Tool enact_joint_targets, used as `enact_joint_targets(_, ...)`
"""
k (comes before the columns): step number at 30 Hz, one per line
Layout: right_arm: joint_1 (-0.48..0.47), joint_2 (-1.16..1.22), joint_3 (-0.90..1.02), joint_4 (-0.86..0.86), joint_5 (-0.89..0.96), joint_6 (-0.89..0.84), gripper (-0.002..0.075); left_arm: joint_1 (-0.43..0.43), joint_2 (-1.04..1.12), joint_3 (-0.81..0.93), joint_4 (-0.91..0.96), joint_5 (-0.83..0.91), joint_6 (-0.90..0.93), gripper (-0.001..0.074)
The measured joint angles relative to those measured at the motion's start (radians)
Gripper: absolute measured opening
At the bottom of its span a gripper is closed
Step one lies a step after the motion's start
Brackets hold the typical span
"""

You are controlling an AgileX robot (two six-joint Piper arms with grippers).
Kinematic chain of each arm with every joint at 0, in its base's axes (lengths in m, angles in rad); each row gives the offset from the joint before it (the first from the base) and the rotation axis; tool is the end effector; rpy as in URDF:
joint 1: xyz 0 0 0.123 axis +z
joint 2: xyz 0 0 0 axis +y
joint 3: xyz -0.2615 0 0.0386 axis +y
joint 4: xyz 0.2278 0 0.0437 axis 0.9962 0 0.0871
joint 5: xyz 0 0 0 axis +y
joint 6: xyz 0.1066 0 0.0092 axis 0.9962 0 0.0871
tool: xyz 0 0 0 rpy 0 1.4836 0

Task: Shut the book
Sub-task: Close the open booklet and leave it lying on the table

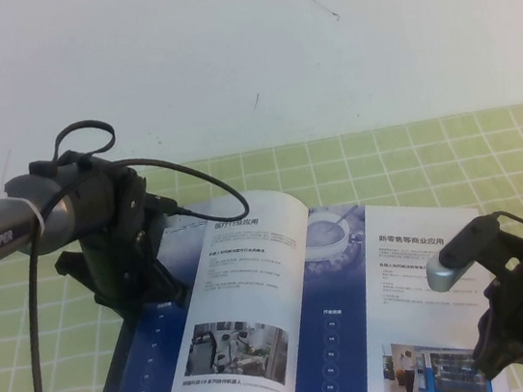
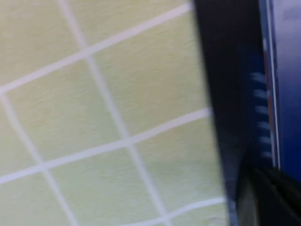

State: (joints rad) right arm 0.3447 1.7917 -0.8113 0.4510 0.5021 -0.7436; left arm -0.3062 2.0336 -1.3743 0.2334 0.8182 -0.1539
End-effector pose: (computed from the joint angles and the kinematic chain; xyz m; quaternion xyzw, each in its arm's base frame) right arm 0.2566 0.1160 0.1026 -0.3437 0.9269 0.1050 0.1084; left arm 0.3662 -0.0968 0.1313 0.1466 0.9808 0.0690 0.1081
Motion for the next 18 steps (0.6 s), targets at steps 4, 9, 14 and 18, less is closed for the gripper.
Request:
enact_joint_targets(4, 0.000, 0.000, 0.000, 0.000, -0.002, 0.000, -0.0003, 0.015, 0.002, 0.000, 0.012, 0.000, -0.027, -0.0004)
enact_joint_targets(9, 0.000, 0.000, 0.000, 0.000, -0.002, 0.000, -0.0003, 0.019, 0.002, 0.000, 0.008, -0.008, -0.029, -0.0004)
enact_joint_targets(14, 0.000, 0.000, 0.000, 0.000, -0.002, 0.000, -0.0003, 0.019, 0.004, 0.000, 0.062, -0.025, -0.050, -0.0004)
enact_joint_targets(18, 0.000, 0.000, 0.000, 0.002, -0.002, 0.000, -0.0003, 0.019, 0.006, 0.000, 0.087, -0.029, -0.070, -0.0004)
